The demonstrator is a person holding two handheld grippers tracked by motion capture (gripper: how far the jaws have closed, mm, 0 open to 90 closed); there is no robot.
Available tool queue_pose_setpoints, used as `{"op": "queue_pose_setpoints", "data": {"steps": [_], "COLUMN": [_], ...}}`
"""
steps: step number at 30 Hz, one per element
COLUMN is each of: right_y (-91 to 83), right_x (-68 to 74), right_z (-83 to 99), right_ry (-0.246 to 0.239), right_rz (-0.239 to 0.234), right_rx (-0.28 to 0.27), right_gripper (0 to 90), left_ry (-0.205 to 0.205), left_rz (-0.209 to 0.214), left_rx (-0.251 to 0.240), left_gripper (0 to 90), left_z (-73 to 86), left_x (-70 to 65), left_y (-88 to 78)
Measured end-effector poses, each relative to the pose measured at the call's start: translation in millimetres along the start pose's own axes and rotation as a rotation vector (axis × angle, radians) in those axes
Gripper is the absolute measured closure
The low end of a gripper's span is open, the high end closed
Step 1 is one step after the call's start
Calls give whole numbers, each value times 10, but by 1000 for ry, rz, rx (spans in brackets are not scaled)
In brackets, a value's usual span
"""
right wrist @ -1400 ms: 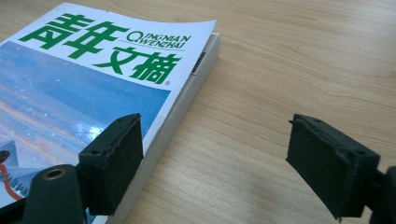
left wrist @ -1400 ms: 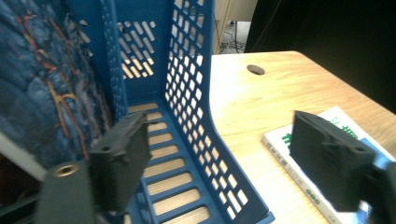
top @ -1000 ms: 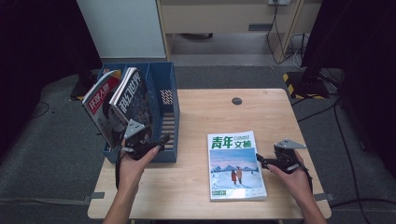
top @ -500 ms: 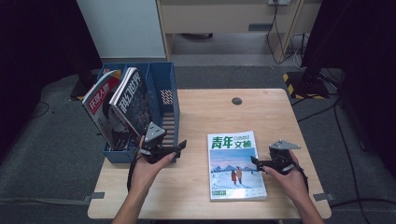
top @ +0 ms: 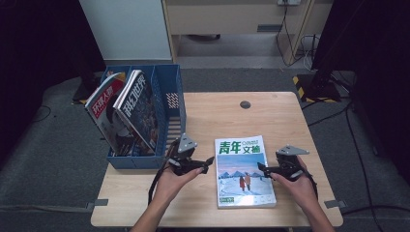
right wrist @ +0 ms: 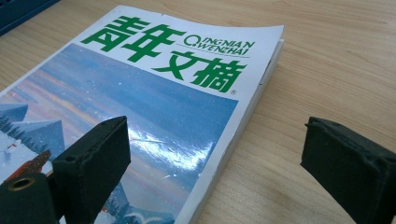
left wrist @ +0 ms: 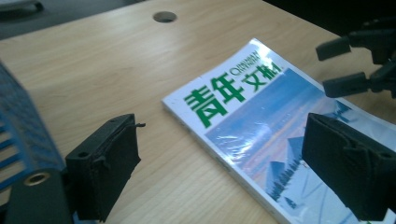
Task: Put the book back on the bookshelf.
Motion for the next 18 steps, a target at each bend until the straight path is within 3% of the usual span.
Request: {"op": "queue_pose_setpoints", "data": {"steps": [6, 11, 14, 18], "right_y": [19, 92, 171, 320], "right_x": [26, 49, 50, 6], "right_z": [-81, -154, -186, -212], "right_ry": [-27, -46, -52, -34], "right_rz": [0, -32, -55, -77], "right_rx": [20, 63, 88, 113], "right_gripper": [65, 71, 73, 63], "left_ry": [61, 63, 117, 81], "left_rz": [31, 59, 51, 56], "left_rx": [45, 104, 147, 151], "left_gripper": [105, 109, 108, 107], "left_z": [37, 115, 218, 267], "left_x": [-268, -381, -429, -450], "left_y": [270, 550, 668, 734]}}
Point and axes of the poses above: each handheld gripper's, and its own axes: y roughly forward along the jaws, z roughly out of its underside, x roughly to its left, the point moved 7 cm from there along y, roughly forward along the jaws, and after that the axes turned 12 degrees about -z, right-handed, at the moved point
